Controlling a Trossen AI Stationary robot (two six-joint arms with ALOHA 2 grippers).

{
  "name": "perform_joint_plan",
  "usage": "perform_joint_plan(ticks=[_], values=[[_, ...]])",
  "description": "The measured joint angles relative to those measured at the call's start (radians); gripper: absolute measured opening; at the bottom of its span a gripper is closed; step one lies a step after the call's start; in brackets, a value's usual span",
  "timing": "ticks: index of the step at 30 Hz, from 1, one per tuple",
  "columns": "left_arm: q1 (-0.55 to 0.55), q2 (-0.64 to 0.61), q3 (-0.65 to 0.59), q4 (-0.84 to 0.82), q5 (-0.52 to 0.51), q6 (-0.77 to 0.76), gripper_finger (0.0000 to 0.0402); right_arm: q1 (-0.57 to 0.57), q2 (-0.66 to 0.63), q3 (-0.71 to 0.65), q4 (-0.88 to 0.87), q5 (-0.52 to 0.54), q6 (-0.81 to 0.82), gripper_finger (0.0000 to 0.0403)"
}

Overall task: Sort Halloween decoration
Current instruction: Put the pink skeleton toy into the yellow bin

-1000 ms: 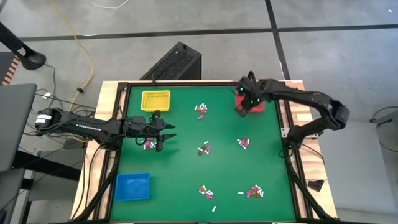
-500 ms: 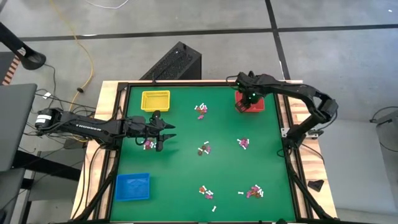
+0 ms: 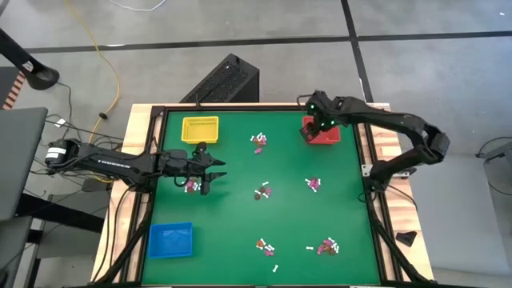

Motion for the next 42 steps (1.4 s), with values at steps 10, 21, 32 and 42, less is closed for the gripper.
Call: perform_joint_plan(ticks=[10,21,32,42], values=[[-0.001,0.000,0.035,-0.211,0.029,-0.078,0.0164,0.476,0.070,0.000,0.321,0.161,0.019,0.0221],[0.014,0.023,0.275,-0.989,-0.136,-0.494,0.0164,0.807,0.097,0.000,0.443,0.526,-0.052,0.0221],[-0.024,0.104,0.269,-1.071,0.064,-0.499,0.0164,0.787,0.096,-0.062,0.446,0.522,-0.067,0.0221],[-0.034,0.206,0.269,-1.128,0.095,-0.460,0.0164,0.736,0.095,-0.084,0.451,0.476,-0.067,0.0221]])
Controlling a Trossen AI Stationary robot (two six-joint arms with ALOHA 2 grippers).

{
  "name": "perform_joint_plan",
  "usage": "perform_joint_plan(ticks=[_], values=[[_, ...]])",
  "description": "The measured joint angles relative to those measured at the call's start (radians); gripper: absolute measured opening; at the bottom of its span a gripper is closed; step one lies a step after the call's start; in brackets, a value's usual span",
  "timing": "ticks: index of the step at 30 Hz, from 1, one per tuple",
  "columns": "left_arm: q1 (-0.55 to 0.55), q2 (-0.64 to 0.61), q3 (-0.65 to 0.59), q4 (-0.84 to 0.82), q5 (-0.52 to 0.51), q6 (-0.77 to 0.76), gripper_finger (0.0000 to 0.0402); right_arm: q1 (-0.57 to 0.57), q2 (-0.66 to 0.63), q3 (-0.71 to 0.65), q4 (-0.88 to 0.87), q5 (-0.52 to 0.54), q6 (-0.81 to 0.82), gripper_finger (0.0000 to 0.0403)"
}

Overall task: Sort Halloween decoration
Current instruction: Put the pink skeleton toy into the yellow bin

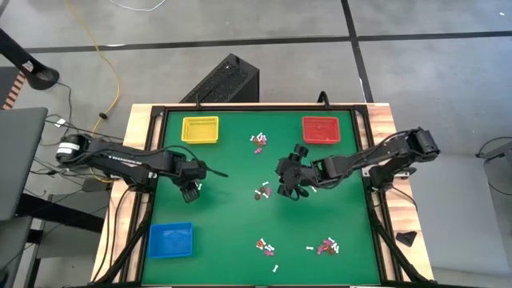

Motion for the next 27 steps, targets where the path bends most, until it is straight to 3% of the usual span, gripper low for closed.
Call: perform_joint_plan(ticks=[13,24,27], values=[[0.000,0.073,0.002,0.006,-0.029,0.057,0.0157,0.000,0.000,-0.001,-0.002,-0.015,0.000,0.0221],[0.001,0.067,0.000,-0.003,-0.019,0.072,0.0028,0.000,0.000,-0.001,-0.002,-0.015,0.000,0.0221],[0.001,0.050,0.002,-0.003,-0.020,0.083,0.0011,0.000,0.000,-0.001,-0.002,-0.015,0.000,0.0221]])
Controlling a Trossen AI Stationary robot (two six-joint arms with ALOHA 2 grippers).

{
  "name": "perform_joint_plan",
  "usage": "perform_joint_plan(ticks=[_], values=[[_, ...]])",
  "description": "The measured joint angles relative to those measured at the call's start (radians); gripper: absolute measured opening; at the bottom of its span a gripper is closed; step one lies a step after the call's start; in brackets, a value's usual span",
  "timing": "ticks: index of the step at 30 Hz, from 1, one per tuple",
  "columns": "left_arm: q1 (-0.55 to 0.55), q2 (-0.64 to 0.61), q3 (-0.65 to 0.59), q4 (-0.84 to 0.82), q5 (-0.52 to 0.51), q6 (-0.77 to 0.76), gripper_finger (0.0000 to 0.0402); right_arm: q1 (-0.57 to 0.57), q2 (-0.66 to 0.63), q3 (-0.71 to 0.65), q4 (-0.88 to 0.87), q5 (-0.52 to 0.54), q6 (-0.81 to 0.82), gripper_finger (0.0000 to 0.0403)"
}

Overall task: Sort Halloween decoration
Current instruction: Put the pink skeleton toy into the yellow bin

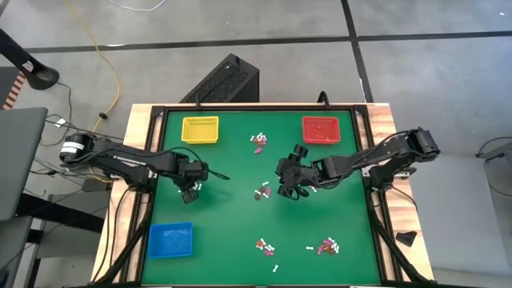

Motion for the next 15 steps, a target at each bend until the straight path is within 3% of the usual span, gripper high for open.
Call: perform_joint_plan(ticks=[9,15], values=[[0.000,-0.020,0.087,-0.058,0.006,0.067,0.0023,0.000,0.000,0.000,0.000,0.000,0.000,0.0221],[0.046,-0.020,0.181,-0.038,-0.095,0.278,0.0021,0.000,0.000,0.000,0.000,0.000,0.001,0.0221]])
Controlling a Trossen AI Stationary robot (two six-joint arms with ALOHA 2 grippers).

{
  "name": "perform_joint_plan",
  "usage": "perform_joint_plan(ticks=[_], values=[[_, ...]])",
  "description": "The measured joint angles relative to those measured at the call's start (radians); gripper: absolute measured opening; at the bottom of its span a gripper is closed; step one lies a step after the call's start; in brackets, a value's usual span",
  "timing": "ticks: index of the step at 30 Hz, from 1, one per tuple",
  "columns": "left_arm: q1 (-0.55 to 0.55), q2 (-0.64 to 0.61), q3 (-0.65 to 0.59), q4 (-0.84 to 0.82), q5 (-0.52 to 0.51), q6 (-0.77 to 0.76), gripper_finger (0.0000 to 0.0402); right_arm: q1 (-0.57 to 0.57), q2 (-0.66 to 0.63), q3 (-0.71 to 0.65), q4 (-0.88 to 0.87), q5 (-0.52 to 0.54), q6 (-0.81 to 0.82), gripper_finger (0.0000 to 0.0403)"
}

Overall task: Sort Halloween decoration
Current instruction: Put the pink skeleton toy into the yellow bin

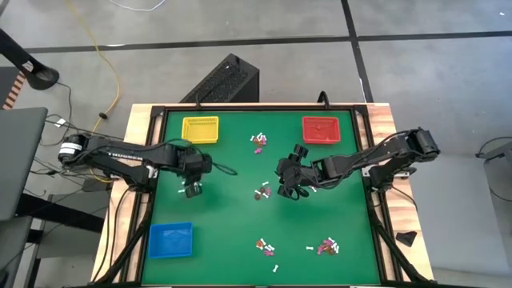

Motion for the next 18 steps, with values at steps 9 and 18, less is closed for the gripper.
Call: perform_joint_plan(ticks=[9,18], values=[[0.381,0.005,0.159,0.065,-0.025,0.307,0.0021,-0.001,0.000,0.000,0.048,-0.001,0.001,0.0221],[0.761,0.115,0.165,0.146,0.217,0.408,0.0022,-0.001,0.000,0.000,0.064,0.002,-0.002,0.0221]])
